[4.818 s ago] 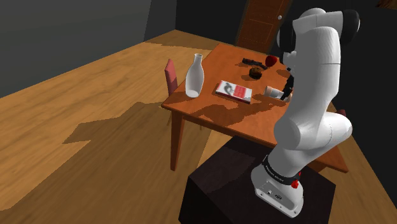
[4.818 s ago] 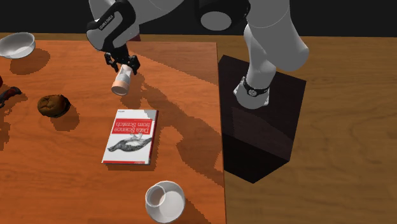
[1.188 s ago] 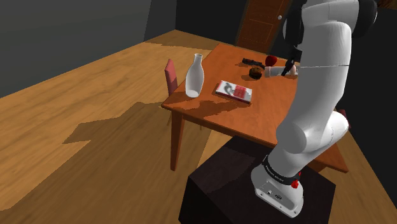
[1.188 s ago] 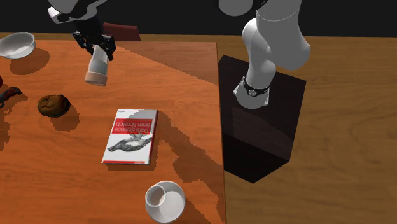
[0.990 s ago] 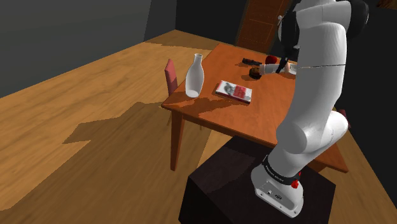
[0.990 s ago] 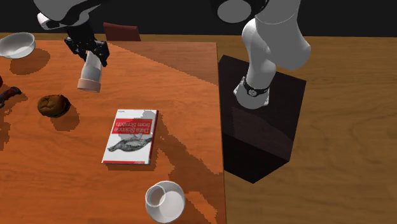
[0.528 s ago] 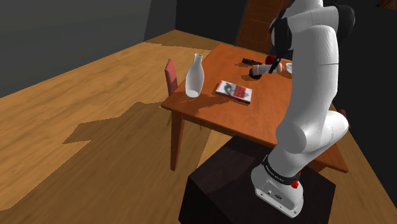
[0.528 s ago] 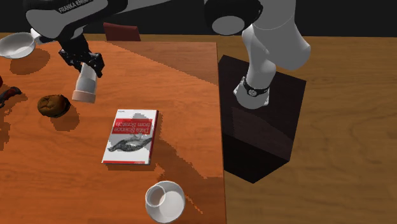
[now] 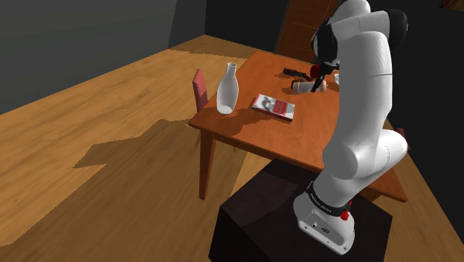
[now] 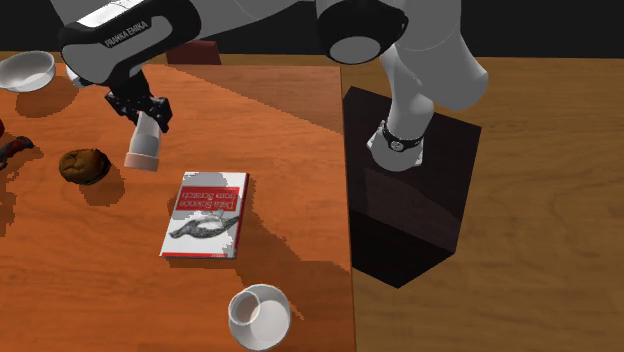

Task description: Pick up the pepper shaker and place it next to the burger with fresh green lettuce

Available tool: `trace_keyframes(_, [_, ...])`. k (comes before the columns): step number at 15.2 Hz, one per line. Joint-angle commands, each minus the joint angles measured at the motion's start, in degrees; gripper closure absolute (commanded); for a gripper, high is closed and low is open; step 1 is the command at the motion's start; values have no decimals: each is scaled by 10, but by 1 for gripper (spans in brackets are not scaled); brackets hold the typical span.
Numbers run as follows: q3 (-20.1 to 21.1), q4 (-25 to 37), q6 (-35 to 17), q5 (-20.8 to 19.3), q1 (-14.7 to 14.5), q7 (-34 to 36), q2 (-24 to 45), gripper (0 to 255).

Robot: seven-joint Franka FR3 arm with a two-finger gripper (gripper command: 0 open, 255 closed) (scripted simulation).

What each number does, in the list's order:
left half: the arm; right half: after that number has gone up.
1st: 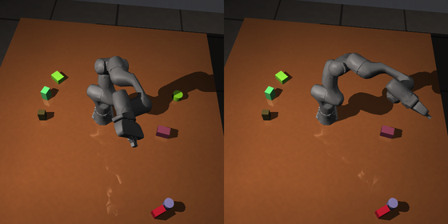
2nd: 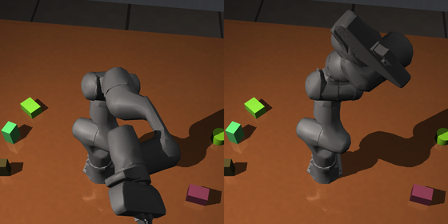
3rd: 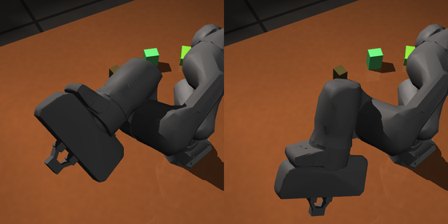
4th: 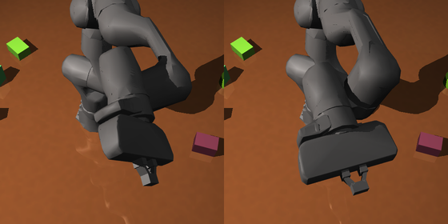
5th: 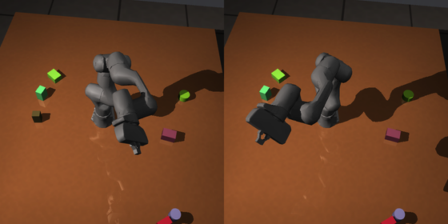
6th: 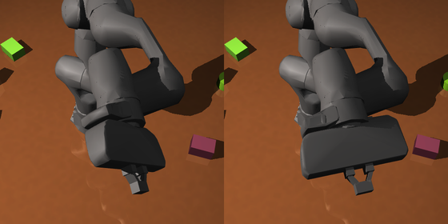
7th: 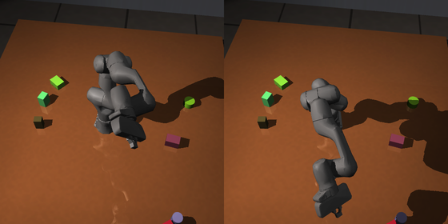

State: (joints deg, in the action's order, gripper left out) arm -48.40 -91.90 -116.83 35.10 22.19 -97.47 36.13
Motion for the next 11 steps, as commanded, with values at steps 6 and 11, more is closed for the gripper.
trace_keyframes(6, [18, -15, -36, 23, 9, -15, 26, 255])
trace_keyframes(11, [32, -23, -60, 40, 17, -26, 45, 255])
